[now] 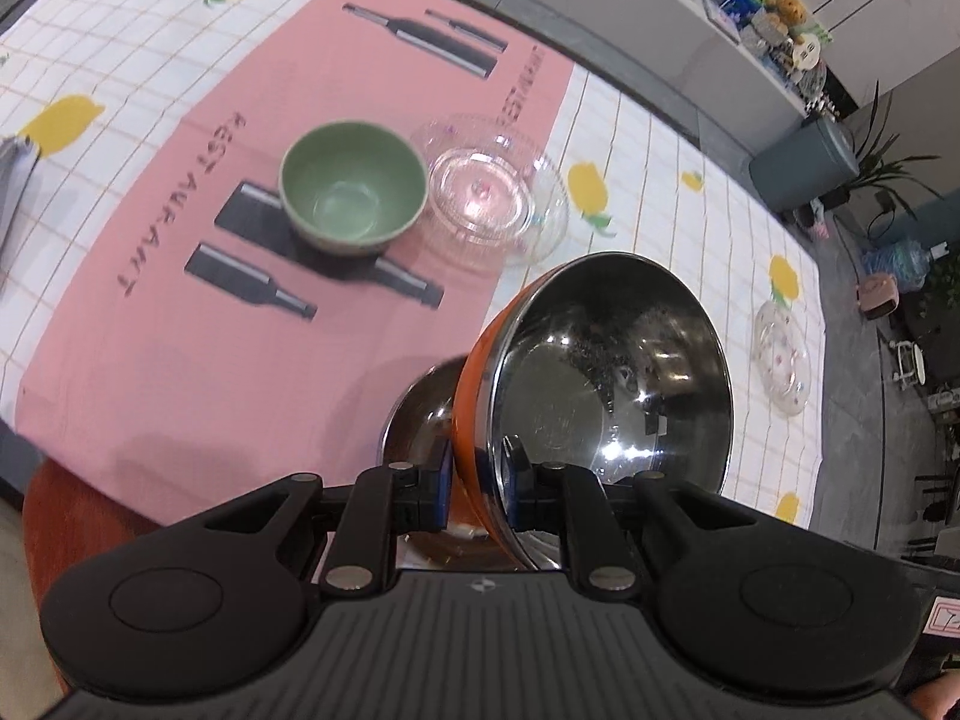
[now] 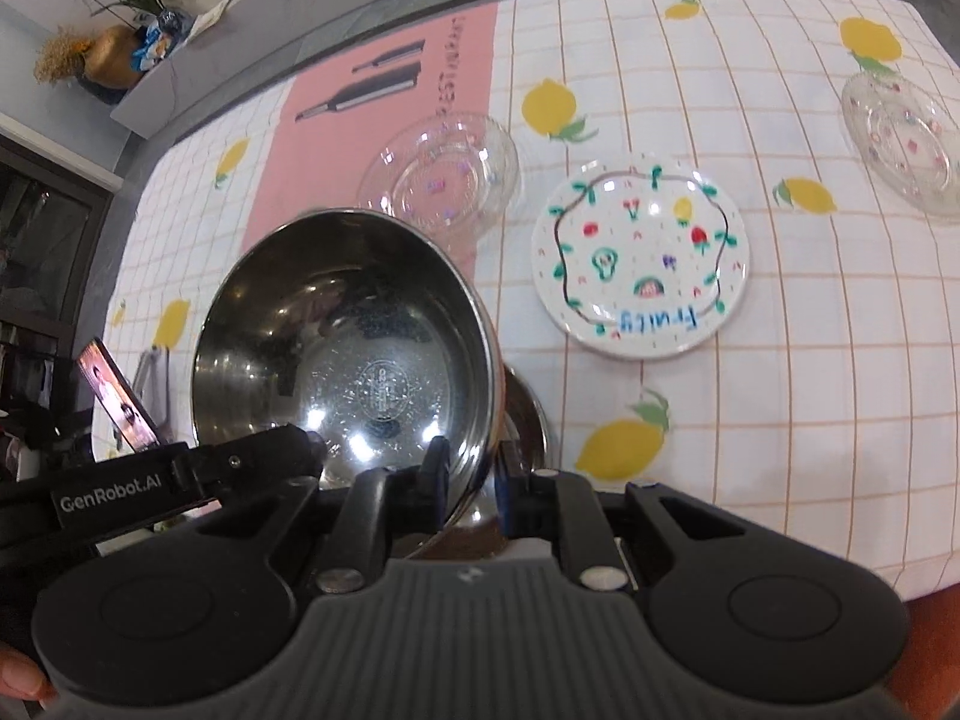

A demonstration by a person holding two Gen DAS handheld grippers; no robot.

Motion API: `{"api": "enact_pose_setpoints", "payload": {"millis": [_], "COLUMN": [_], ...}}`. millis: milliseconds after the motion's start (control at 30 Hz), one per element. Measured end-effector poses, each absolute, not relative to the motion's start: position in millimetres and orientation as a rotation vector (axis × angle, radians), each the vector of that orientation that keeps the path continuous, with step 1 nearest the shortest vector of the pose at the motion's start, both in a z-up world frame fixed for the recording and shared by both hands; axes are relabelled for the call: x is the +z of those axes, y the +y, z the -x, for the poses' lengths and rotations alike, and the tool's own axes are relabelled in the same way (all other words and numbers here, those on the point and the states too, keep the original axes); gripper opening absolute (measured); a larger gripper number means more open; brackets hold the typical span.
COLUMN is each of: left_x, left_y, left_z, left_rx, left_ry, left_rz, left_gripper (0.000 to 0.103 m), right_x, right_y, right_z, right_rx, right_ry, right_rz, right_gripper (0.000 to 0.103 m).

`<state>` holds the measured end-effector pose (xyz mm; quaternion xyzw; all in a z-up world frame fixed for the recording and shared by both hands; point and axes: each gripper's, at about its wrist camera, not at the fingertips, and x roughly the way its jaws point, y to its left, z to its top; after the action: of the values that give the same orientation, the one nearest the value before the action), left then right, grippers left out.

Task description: Organize plates and bowls

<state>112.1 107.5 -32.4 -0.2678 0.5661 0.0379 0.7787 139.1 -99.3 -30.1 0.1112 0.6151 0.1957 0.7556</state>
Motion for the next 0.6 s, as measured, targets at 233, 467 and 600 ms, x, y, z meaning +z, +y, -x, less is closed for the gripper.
{"api": "enact_pose_setpoints", "payload": {"millis": [233,467,600], "left_x": [-48.8,-57.3,-62.6], "left_y": [108.2,109.8,107.7], "left_z": [-104.9,-97.4,-98.0], "left_rx": [0.094,0.104,0.109], "left_ry": [1.289,1.315,1.325], "left_rz": [0.581,0.58,0.561], "left_gripper": [0.018,0.017,0.017], "right_x": [-43.6,-51.2,-56.6], "right_y": [-93.6,-87.6,-83.8], "right_z": [-135.1,-129.7,-129.8], "right_rx": [0.422,0.426,0.429], "right_ry": [1.391,1.413,1.424], "right_rz": [-0.222,-0.188,-0.172], "right_gripper": [0.013,0.013,0.013]}}
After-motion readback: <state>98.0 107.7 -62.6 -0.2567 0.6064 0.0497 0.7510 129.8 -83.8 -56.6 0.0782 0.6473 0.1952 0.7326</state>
